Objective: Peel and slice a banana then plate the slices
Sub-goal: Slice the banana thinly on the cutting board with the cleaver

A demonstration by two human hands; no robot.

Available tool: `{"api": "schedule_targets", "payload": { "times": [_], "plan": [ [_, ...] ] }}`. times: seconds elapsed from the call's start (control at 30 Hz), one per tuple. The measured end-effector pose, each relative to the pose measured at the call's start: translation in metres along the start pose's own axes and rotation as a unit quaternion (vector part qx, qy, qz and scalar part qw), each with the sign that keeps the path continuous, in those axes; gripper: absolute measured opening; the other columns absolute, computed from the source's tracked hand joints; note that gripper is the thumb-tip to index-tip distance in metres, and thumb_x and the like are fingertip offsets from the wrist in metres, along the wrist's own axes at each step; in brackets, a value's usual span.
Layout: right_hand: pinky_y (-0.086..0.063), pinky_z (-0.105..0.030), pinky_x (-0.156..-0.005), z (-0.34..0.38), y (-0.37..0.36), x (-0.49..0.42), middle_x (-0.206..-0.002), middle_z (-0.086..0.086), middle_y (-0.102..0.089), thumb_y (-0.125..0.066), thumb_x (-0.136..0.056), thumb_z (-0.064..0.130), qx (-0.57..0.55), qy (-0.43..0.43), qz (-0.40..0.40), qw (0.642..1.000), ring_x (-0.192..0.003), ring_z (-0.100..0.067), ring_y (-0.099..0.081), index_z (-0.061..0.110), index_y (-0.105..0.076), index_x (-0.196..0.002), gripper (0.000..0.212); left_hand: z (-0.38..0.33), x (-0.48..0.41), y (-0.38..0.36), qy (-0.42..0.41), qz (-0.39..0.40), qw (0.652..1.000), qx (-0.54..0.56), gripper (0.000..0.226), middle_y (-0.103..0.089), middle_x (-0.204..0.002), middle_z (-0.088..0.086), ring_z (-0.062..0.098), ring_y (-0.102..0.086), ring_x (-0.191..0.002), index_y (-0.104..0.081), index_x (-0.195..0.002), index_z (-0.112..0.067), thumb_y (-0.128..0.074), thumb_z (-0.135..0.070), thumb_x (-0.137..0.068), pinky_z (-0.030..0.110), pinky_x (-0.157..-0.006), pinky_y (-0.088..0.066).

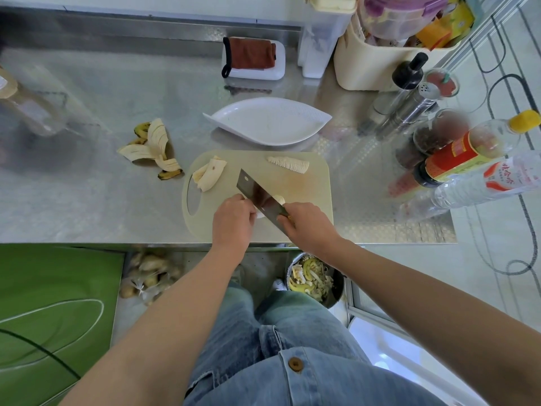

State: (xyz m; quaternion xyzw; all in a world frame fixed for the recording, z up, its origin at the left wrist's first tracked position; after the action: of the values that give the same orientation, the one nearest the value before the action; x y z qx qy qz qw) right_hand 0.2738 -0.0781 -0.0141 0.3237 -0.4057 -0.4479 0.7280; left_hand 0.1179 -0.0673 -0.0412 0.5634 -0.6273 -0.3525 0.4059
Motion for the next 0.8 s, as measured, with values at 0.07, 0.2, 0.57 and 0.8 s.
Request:
{"api": "schedule_targets", "payload": {
  "times": [0.07, 0.2, 0.57, 0.8],
  "plan": [
    [-0.03, -0.03, -0.058, -0.0014, -0.003, 0.0007, -0.072, -0.003, -0.049, -0.044, -0.097, 0.024, 0.007, -0.006, 0.009, 1.0, -0.066, -0.024, -0.047, 0.014, -0.045, -0.078, 0.021, 0.0002, 0.0001, 0.0, -0.001, 0.002, 1.0, 0.001, 0.011, -0.063, -0.08, 0.005, 0.019, -0.054, -0.072, -0.073, -0.08, -0.011, -0.065, -0.013, -0.086, 0.032, -0.066, -0.051],
    [-0.025, -0.029, -0.052, -0.0035, -0.0071, 0.0026, -0.071, -0.003, -0.048, -0.044, -0.096, 0.024, 0.005, -0.015, 0.019, 1.0, -0.065, -0.023, -0.045, 0.015, -0.044, -0.077, 0.022, -0.0003, 0.0013, 0.0004, -0.004, 0.001, 1.0, 0.004, 0.009, -0.064, -0.082, 0.004, 0.018, -0.055, -0.074, -0.073, -0.081, -0.012, -0.066, -0.013, -0.087, 0.034, -0.069, -0.053],
    [-0.028, -0.031, -0.057, -0.0005, 0.0007, 0.002, -0.071, -0.004, -0.049, -0.045, -0.096, 0.024, -0.003, 0.011, -0.001, 1.0, -0.064, -0.024, -0.046, 0.013, -0.046, -0.076, 0.023, 0.0001, 0.0, 0.0007, 0.002, 0.007, 1.0, 0.0, 0.011, -0.064, -0.08, 0.005, 0.021, -0.056, -0.074, -0.073, -0.078, -0.01, -0.065, -0.012, -0.086, 0.036, -0.069, -0.053],
    [-0.03, -0.03, -0.058, -0.0004, 0.0003, 0.0014, -0.072, -0.004, -0.05, -0.045, -0.096, 0.024, 0.0, 0.002, 0.003, 1.0, -0.065, -0.024, -0.047, 0.014, -0.045, -0.077, 0.021, 0.0, -0.0011, 0.0007, -0.001, 0.013, 1.0, -0.008, 0.011, -0.062, -0.08, 0.005, 0.02, -0.054, -0.074, -0.072, -0.078, -0.011, -0.064, -0.013, -0.087, 0.033, -0.067, -0.05]
  ]
}}
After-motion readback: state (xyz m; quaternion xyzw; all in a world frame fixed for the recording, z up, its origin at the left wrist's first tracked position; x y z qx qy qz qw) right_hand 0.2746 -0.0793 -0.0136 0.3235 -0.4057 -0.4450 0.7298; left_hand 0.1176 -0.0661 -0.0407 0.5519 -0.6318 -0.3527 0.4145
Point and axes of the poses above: each hand's wrist, its own x-axis away from the middle knuckle, its own y-axis out of the back of the hand, z = x × y, the point moved 2 cm from there along -x, towards the middle knuckle
